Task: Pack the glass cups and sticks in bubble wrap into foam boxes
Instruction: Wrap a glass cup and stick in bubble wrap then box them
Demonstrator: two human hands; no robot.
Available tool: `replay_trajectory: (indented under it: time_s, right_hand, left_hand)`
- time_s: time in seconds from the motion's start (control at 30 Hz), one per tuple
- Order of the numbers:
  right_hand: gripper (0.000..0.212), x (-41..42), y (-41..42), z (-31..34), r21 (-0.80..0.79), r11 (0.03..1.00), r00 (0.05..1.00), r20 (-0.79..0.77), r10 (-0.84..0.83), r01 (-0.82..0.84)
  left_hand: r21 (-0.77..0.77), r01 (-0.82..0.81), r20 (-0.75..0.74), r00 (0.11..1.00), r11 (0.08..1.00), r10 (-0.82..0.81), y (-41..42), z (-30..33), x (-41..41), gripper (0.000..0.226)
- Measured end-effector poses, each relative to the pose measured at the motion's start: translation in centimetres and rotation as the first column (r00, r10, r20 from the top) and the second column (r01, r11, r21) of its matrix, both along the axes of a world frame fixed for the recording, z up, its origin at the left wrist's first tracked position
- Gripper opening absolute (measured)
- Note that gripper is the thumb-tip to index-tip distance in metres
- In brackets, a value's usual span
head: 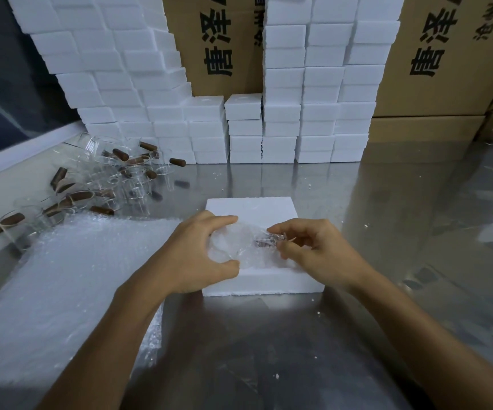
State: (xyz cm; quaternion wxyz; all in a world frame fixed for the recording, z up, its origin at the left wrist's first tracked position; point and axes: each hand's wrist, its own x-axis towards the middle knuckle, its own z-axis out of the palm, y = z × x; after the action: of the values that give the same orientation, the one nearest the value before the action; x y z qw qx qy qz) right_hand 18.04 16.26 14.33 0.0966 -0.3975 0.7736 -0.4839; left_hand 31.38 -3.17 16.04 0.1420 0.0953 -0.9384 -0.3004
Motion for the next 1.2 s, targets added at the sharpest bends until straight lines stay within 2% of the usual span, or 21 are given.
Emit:
replay_trajectory:
  time_s: [0.17,0.67,0.77,0.83,0.9,0.97,1.07,1.13,1.2]
  right_hand:
    - [0.019,0.1,0.0,-0.2,0.017,0.998,0.998,0.004,-0.056,0.056]
    - [0.023,0.1,-0.1,-0.4,0.011,0.996,0.995,-0.035,-0.09,0.09]
    - [0.017,0.1,-0.1,-0.2,-0.069,0.987,0.989,-0.02,-0.145,0.143]
    - [0.016,0.0,0.0,0.1,-0.173,0.957,0.972,0.008,-0.234,0.232]
    - [0.013,-0.3,0.2,0.2,-0.247,0.915,0.947,0.032,-0.321,0.319]
    - [0.011,-0.7,0.3,0.2,-0.222,0.898,0.924,0.047,-0.381,0.381]
    - [0.035,-1.0,0.5,-0.2,-0.098,0.944,0.932,0.221,-0.287,0.314]
    - [0.04,-0.8,0.3,-0.1,-0.162,0.947,0.936,0.27,-0.227,0.277]
    - [0.036,-0.5,0.4,0.4,-0.318,0.9,0.949,0.197,-0.246,0.299]
  left_hand:
    - [0.109,0.031,0.033,0.999,0.994,-0.035,-0.4,0.2,0.2,0.087]
    - [0.091,0.007,0.032,0.999,0.996,-0.01,-0.7,0.2,0.1,0.085]
    - [0.139,-0.017,0.026,1.0,0.99,0.013,-0.7,-0.2,0.0,0.089]
    - [0.223,-0.09,-0.009,0.995,0.971,0.094,-0.7,-0.4,-0.3,0.091]
    - [0.27,-0.177,-0.046,0.979,0.946,0.197,-0.7,-0.8,-0.7,0.082]
    - [0.315,-0.233,-0.035,0.966,0.92,0.256,-0.7,-1.1,-1.0,0.07]
    - [0.444,-0.211,-0.027,0.968,0.871,0.249,-0.1,-1.4,-1.2,0.053]
    - [0.472,-0.175,-0.093,0.965,0.864,0.247,0.4,-1.4,-1.2,0.053]
    - [0.461,-0.108,-0.238,0.941,0.881,0.24,1.0,-0.8,-1.1,0.045]
